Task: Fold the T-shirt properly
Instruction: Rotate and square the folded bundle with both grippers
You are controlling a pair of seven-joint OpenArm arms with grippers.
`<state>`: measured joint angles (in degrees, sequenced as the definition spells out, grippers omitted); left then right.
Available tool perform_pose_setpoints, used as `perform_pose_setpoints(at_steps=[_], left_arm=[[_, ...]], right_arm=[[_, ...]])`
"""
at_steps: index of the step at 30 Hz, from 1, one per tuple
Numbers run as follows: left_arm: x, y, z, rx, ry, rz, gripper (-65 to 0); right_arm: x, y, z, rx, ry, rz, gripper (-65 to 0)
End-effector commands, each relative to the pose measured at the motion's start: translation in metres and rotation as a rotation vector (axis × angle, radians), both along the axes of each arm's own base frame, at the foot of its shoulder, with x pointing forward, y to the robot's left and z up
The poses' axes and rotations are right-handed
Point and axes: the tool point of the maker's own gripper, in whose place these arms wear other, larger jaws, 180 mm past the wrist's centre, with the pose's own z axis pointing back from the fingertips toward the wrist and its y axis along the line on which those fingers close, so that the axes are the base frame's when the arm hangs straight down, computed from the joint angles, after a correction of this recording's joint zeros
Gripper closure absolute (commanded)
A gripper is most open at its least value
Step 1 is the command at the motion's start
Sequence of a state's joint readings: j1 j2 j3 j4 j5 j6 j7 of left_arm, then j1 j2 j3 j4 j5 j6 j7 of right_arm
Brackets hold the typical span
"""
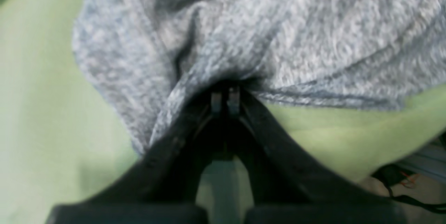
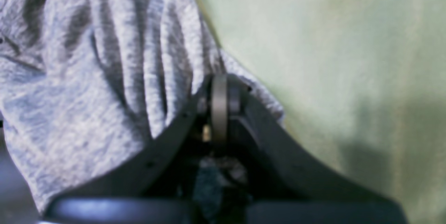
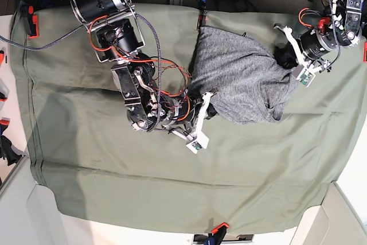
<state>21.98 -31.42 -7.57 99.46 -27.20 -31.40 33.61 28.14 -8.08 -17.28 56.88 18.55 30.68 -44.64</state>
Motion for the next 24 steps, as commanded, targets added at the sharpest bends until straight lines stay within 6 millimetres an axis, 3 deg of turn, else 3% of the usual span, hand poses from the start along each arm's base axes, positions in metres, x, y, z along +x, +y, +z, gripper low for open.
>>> perform_pose_setpoints(at_steps=[1, 10, 18, 24], left_arm=[[0.014, 0.007, 0.014, 0.008, -0.054, 0.012, 0.0], [0.034, 0.015, 0.024, 0.024, -0.102, 0.059, 0.0], [0.04, 0.04, 0.001, 0.004, -0.041, 0.144, 0.0], [0.047, 0.034, -0.007, -0.046, -0.027, 0.176, 0.0]], right_arm=[[0.011, 0.009, 0.022, 0.048, -0.045, 0.006, 0.0], [0.009, 0.008, 0.022, 0.027, -0.037, 0.02, 0.0], [0.009, 0.007, 0.021, 0.026, -0.036, 0.02, 0.0], [0.008, 0.007, 0.02, 0.019, -0.032, 0.022, 0.0]])
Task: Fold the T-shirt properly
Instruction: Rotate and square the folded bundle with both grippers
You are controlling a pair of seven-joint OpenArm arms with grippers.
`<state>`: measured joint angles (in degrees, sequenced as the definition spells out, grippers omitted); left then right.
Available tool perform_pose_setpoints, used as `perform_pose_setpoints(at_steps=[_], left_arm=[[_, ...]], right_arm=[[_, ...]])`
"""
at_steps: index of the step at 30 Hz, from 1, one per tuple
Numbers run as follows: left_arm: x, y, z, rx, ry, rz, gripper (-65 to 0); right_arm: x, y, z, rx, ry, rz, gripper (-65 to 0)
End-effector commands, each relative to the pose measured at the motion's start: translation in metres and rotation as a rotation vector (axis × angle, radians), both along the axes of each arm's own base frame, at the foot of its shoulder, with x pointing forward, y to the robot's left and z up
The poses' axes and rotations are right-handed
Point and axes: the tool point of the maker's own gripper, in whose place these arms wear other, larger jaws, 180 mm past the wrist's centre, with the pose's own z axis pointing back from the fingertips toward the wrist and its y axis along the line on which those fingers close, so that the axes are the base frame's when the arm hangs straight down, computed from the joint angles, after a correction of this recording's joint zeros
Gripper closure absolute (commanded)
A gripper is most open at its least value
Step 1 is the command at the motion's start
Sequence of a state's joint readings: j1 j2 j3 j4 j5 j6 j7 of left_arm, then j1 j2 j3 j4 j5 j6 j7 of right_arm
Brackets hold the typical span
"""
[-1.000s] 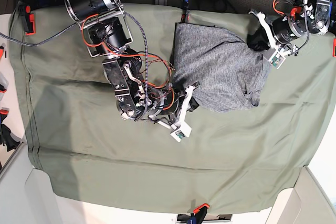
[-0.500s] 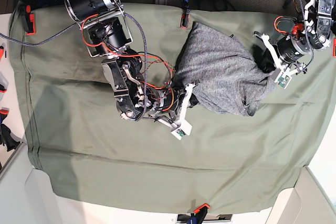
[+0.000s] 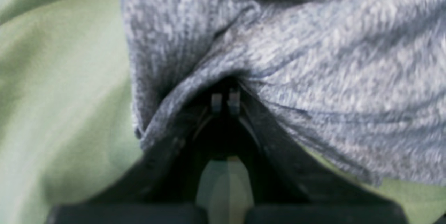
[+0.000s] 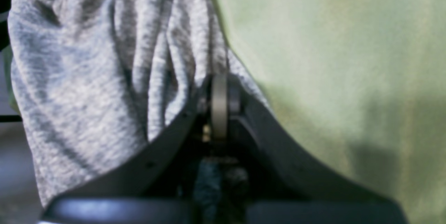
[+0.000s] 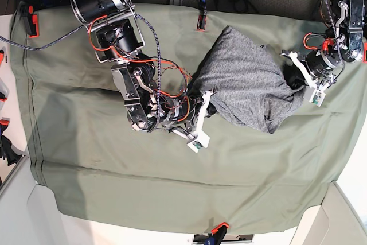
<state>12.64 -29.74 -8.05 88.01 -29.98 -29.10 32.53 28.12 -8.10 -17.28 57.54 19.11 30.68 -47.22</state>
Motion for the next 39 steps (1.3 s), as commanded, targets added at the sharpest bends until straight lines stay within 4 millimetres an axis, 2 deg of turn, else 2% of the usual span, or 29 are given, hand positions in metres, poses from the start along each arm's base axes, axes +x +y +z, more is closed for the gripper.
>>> perform_pose_setpoints(at_steps=[1, 4, 7, 15, 21, 26, 33, 36, 39], left_arm=[[0.005, 0.003, 0.002, 0.017, -0.003, 0.009, 0.0], [0.009, -0.015, 0.001, -0.028, -0.013, 0.001, 0.0], [0.015, -0.033, 0.001, -0.069, -0.027, -0.005, 0.0], [0.03, -0.09, 0.001, -0.11, -0.031, -0.117, 0.0], [0.045, -0.12, 0.004, -0.084, -0.054, -0.177, 0.0], [0.055, -0.146, 0.014, -0.109, -0.085, -0.213, 0.0], [0.074, -0.172, 0.028, -0.047, -0.149, -0.303, 0.0], [0.082, -0.178, 0.031, -0.028, -0.169, -0.327, 0.0], [0.098, -0.174, 0.028, -0.028, -0.163, -0.313, 0.0]], right_arm=[[0.013, 0.007, 0.021, 0.036, -0.052, 0.006, 0.0], [0.015, 0.002, 0.023, 0.03, -0.06, 0.001, 0.0], [0.022, -0.011, 0.031, 0.01, -0.082, -0.016, 0.0], [0.041, -0.048, 0.065, 0.02, -0.146, -0.076, 0.0], [0.047, -0.073, 0.064, -0.019, -0.141, -0.118, 0.0], [0.037, -0.076, 0.055, -0.012, -0.108, -0.117, 0.0], [0.009, -0.072, 0.03, 0.02, -0.054, -0.127, 0.0], [-0.004, -0.072, 0.024, 0.033, -0.046, -0.137, 0.0], [-0.011, -0.079, 0.026, 0.033, -0.064, -0.16, 0.0]])
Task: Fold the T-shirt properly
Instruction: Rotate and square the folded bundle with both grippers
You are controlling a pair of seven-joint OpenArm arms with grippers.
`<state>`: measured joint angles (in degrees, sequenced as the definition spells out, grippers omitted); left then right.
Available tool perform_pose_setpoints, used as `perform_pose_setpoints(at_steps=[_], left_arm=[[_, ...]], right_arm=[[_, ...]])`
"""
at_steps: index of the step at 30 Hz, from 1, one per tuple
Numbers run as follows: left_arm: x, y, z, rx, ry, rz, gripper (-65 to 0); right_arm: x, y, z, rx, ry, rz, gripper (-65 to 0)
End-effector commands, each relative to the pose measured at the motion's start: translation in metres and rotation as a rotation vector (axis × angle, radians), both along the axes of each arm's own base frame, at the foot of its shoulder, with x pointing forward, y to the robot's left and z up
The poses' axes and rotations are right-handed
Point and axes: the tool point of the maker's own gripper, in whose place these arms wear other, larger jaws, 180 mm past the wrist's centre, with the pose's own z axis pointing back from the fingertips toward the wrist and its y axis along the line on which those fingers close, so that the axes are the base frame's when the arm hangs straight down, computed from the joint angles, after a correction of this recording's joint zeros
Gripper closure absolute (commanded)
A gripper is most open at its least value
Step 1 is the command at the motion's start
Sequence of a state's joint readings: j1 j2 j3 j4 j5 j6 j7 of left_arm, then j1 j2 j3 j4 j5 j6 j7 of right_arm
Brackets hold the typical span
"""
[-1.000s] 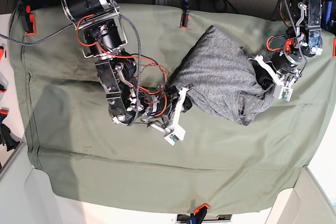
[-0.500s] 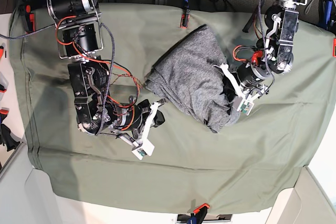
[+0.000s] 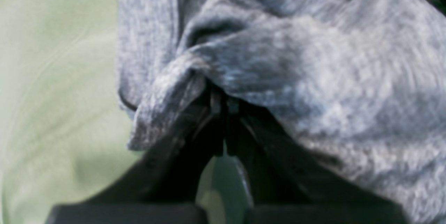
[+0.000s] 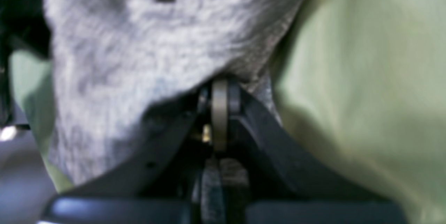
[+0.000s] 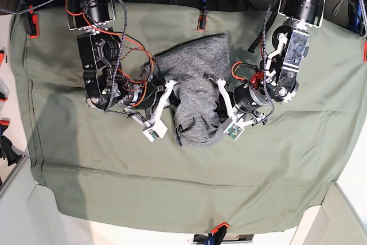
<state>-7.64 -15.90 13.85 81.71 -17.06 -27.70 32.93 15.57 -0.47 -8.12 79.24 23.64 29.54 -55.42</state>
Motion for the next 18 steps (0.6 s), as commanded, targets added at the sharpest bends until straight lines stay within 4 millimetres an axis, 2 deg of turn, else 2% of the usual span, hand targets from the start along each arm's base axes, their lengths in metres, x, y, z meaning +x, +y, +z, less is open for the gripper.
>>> perform_pose_setpoints(at_steps=[1, 5, 11, 14, 18], left_arm=[[0.02, 0.0, 0.018, -0.028, -0.055, 0.011, 0.0], [0.044, 0.003, 0.01, -0.035, -0.021, 0.045, 0.0], [0.083, 0.013, 0.02, -0.017, -0.022, 0.081, 0.0], [0.091, 0.027, 0.025, 0.023, -0.006, 0.095, 0.0], [0.092, 0.049, 0.032, 0.032, 0.01, 0.118, 0.0]], right_arm=[[0.009, 0.001, 0.019, 0.031, -0.059, -0.012, 0.0], [0.006, -0.013, 0.025, 0.046, -0.084, -0.067, 0.0], [0.001, -0.033, 0.018, 0.041, -0.052, -0.125, 0.0], [-0.003, -0.037, 0.012, 0.041, -0.036, -0.141, 0.0], [-0.001, -0.037, 0.015, 0.059, -0.053, -0.155, 0.0]])
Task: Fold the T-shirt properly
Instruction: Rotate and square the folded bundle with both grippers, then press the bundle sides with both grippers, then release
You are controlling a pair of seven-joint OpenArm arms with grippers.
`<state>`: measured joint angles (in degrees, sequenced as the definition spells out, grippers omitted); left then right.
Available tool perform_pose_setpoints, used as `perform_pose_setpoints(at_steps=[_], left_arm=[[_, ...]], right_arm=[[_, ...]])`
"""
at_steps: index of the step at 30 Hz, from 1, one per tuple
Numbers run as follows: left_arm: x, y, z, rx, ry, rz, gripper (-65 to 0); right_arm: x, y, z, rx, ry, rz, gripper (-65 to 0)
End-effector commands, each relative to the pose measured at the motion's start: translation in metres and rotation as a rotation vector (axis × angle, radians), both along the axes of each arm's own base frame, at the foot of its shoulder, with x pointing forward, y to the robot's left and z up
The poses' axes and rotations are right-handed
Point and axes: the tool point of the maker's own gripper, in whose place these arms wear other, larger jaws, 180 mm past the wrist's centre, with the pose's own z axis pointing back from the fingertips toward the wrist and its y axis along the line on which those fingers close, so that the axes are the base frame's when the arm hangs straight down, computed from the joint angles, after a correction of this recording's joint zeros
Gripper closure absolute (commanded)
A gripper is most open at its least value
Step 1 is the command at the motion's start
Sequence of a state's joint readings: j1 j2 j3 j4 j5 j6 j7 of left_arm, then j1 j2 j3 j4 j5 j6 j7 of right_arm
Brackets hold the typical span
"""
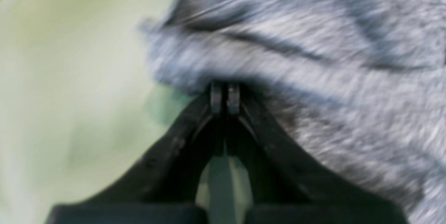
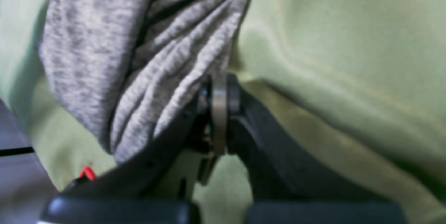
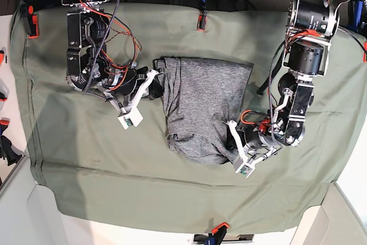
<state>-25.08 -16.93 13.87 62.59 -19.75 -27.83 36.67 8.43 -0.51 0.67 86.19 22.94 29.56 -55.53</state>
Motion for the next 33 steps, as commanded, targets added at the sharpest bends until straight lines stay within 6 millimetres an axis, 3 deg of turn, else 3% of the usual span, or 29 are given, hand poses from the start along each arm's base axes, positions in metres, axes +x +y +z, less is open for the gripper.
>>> perform_pose_setpoints(at_steps=[1, 8, 13, 18, 24, 30, 33], left_arm=[[0.013, 0.008, 0.023, -0.012, -0.057, 0.011, 0.0], [-0.011, 0.048, 0.025, -0.032, -0.015, 0.032, 0.0], [-0.043, 0.035, 0.035, -0.066, -0.04, -0.092, 0.0], [-0.079, 0.017, 0.012, -0.082, -0.008, -0.134, 0.0], [-0.103, 0.015, -0.02, -0.046, 0.029, -0.107, 0.0], [-0.107, 0.027, -0.025, -0.02, 0.061, -0.086, 0.0], [-0.102, 0.041, -0.017, -0.046, 0.056, -0.033, 0.0]], right_arm=[[0.015, 0.004, 0.02, 0.04, -0.072, -0.011, 0.0], [0.027, 0.008, 0.035, 0.107, -0.143, -0.043, 0.0], [0.03, 0.014, 0.043, 0.153, -0.167, -0.055, 0.0], [0.026, 0.028, 0.043, 0.169, -0.172, -0.01, 0.0], [0.014, 0.035, -0.001, 0.066, -0.105, 0.031, 0.0], [-0.002, 0.029, -0.047, -0.011, 0.001, 0.031, 0.0], [0.0, 0.025, -0.05, -0.029, 0.007, 0.013, 0.0]])
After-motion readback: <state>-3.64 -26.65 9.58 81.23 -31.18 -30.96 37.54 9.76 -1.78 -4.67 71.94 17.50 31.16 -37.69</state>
